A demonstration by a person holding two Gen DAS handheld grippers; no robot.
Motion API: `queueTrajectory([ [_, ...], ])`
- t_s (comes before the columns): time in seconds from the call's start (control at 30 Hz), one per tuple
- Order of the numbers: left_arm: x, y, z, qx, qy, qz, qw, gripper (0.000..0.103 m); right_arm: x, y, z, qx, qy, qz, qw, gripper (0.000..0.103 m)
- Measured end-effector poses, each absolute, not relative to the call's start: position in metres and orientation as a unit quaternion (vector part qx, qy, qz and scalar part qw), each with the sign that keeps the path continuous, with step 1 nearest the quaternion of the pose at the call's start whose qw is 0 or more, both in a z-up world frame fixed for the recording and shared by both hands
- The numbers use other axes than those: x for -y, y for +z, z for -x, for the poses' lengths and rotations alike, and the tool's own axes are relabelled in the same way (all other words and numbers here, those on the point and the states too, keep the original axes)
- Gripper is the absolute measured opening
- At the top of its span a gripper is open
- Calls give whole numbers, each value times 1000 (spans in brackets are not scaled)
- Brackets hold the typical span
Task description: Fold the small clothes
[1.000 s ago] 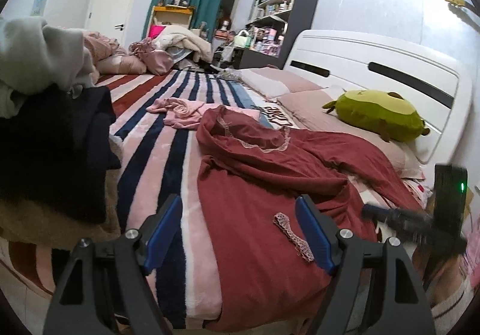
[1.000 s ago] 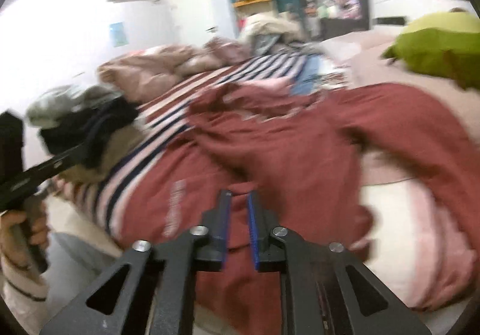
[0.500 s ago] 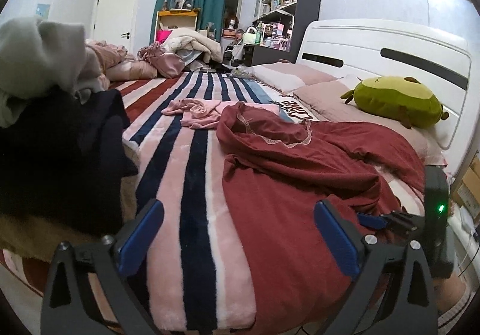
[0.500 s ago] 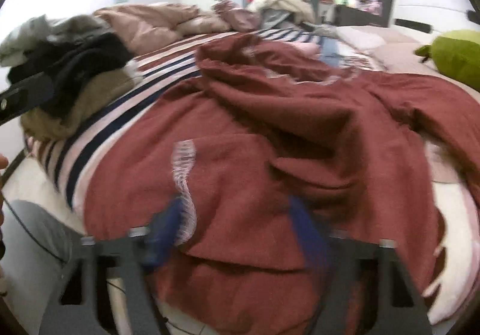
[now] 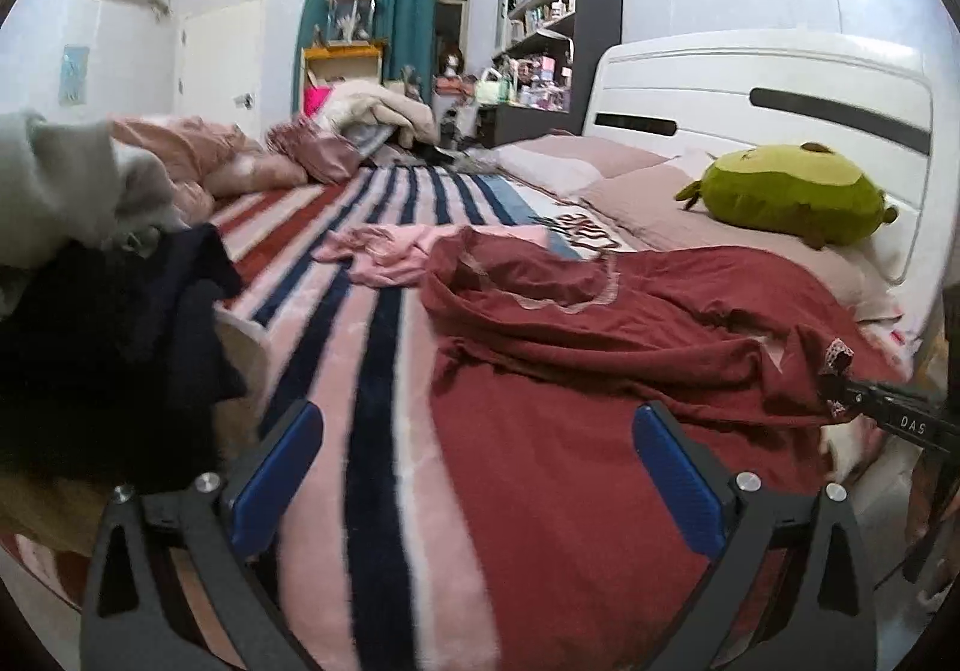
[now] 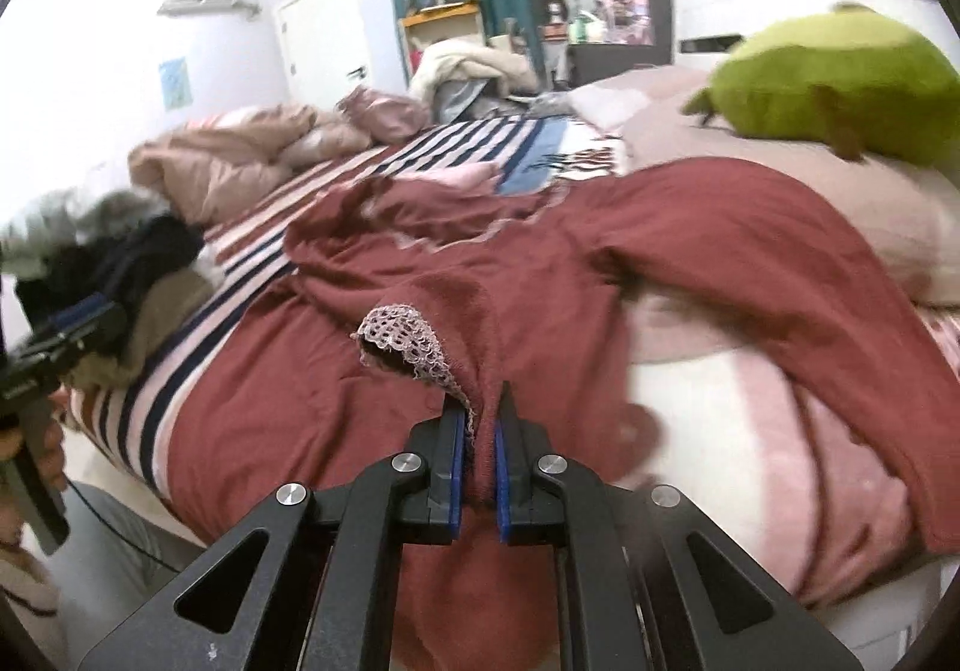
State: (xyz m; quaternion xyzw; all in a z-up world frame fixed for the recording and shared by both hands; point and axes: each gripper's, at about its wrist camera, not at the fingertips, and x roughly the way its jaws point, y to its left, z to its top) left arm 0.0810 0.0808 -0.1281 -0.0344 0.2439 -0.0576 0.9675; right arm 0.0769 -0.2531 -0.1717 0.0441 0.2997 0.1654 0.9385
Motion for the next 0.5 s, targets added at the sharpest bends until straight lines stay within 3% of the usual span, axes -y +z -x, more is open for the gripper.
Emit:
queueTrajectory([
  [0.37,-71,-131,-149,-287,-83,49,953,102,303,-201,-47,-349,200,-123,907,6],
  [0.43,-69,-138,-165,-302,-81,31,949,102,309,-198,-44,-343,183,-105,915,33],
  [0.5,-64,-147,-187,-324,-88,10,942,102,319,-186,-44,-327,179,-110,921,46],
])
